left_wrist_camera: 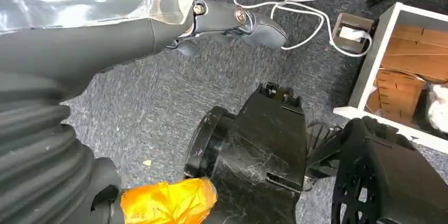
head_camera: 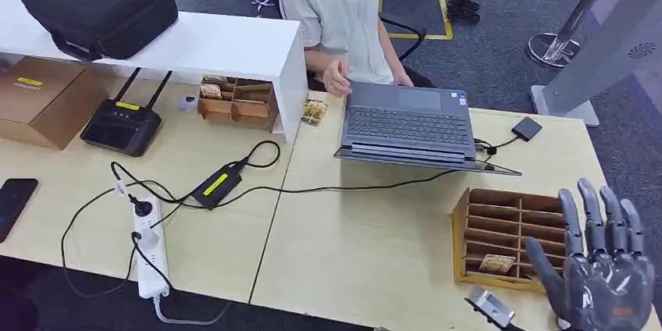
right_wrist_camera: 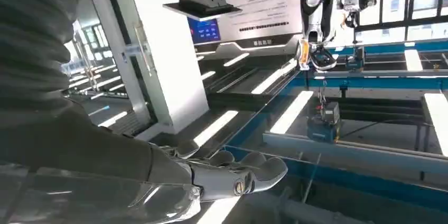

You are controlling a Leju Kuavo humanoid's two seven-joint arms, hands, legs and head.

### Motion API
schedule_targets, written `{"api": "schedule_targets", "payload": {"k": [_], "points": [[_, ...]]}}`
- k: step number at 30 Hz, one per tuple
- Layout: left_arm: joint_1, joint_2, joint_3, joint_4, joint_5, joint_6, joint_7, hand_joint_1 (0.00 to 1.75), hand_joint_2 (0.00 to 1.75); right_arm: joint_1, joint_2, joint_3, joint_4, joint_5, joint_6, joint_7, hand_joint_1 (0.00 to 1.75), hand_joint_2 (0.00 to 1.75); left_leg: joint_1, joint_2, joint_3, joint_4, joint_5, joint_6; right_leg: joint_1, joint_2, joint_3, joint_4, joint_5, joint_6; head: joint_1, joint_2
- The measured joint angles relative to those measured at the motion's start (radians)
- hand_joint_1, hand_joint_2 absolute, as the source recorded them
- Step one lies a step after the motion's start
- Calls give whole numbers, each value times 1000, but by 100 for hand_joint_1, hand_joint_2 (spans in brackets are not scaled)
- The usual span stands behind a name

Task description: Pass the card to the sensor for recognition and then transmit it.

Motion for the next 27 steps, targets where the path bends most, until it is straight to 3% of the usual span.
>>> {"api": "schedule_targets", "payload": {"k": [10,20,27], "points": [[2,-25,0,16,35,15,-6,0,175,105,30,13,-39,-3,15,68,0,175,0,4,1,0,-1,-1,0,3,0,0,0,0,0,0],[1,-35,0,25,56,17,-15,0,175,111,45,22,-14,-51,41,63,0,175,0,5,2,0,-1,-1,0,5,0,0,1,-1,0,0],[-1,-47,0,40,79,13,-37,0,175,61,52,20,102,-93,85,42,0,175,0,6,2,0,-1,-1,0,6,0,0,1,-1,0,0]]}}
